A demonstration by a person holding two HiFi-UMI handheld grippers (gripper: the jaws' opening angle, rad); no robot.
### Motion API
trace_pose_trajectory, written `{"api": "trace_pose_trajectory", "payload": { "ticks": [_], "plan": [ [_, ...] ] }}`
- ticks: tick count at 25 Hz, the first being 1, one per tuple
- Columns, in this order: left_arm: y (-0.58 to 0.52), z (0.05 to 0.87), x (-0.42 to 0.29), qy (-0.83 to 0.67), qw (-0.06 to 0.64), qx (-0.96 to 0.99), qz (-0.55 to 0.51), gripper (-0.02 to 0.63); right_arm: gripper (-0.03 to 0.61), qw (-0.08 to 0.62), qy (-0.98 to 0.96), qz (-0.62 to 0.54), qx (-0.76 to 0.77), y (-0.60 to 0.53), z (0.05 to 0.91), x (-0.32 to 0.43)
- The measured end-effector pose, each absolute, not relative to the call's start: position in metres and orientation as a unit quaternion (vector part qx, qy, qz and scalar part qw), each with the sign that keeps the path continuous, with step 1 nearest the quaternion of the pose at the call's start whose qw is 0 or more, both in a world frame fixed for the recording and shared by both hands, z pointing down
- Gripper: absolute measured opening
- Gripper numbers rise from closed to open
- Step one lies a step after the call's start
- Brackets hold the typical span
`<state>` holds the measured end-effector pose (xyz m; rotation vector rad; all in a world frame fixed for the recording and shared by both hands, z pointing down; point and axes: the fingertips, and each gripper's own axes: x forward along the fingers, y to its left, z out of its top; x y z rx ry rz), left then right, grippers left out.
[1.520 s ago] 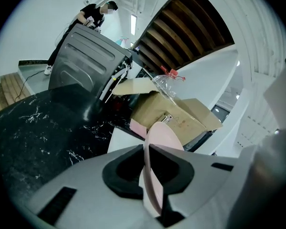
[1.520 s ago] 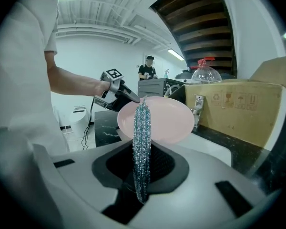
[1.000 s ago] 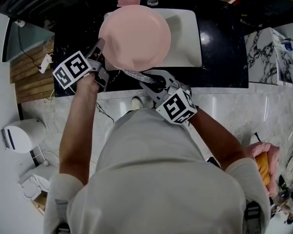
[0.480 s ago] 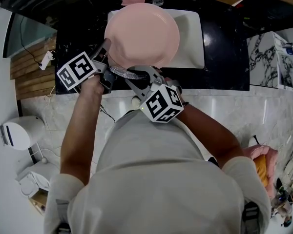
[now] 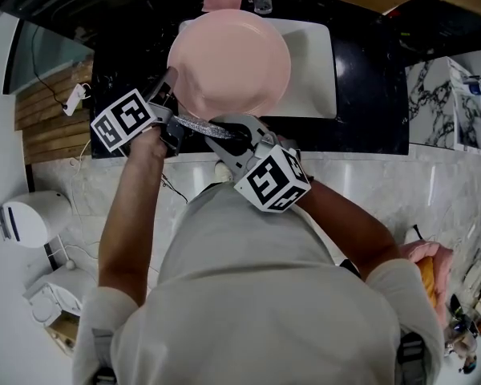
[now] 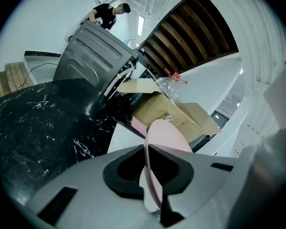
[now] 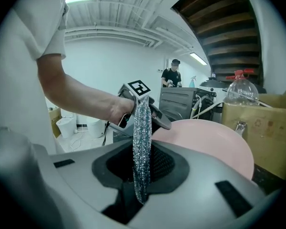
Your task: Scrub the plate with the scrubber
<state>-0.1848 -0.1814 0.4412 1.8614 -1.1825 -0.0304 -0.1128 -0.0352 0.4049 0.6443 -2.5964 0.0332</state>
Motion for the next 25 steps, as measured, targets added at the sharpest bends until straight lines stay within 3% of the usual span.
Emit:
{"api": "trace_pose_trajectory", "payload": {
  "ticks": [11, 25],
  "plan": [
    [-0.187, 0.456, -0.196, -0.491, 0.443, 0.75, 0.016, 0.029, 0.077, 0.15, -0.943, 0.061, 0.292, -0.054, 0.363, -0.065],
    [-0.199, 0.478, -0.184, -0.498, 0.438, 0.746, 0.051, 0.029, 0.077, 0.162, -0.904, 0.099, 0.384, -0.085, 0.376, 0.032]
  ]
}}
